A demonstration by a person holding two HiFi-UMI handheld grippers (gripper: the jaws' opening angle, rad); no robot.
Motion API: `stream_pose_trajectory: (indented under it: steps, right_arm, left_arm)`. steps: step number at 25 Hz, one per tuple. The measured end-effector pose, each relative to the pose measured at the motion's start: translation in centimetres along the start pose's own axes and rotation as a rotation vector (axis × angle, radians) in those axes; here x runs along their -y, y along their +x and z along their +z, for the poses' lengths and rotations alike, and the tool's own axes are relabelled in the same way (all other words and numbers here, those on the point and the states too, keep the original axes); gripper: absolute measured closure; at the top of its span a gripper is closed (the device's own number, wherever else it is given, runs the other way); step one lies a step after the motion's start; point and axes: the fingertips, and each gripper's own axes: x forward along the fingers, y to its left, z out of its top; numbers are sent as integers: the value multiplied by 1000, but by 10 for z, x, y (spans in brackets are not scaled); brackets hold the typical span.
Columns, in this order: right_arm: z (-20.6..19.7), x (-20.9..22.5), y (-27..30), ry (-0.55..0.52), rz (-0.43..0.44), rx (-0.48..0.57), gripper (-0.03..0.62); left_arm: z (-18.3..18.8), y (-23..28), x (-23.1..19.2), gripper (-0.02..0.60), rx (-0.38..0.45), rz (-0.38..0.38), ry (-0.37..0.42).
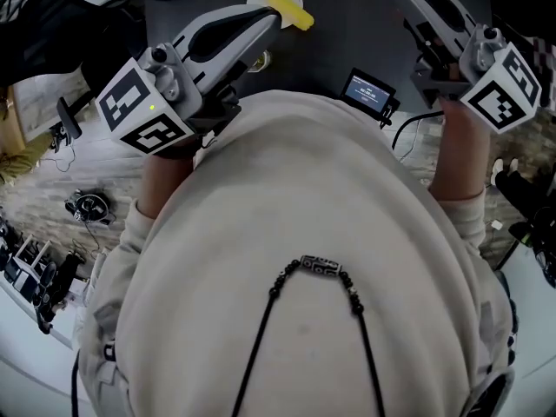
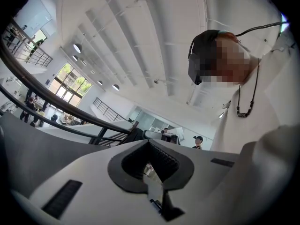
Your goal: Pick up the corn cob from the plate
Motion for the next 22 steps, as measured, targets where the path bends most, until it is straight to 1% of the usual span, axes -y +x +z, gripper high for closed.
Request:
stream_pose_trajectory:
  steps: [4,8,13,22]
  right_arm:
    - [-5,12,1,-11,-15,-27,579]
    - [-17,19,-1,-14,-12,-43,579]
    - [-9,6,6,-29,-1,-66,579]
    - [-18,8,24,-13,26,-109,579]
  left_arm:
    - [-3,6,-4,581,0,-9,-6]
    - [-16,9,-7,581,4,2,-14]
    - [-8,-2,1,581,23,15,-19]
    - [-13,-16,-4,581,40,39,-40]
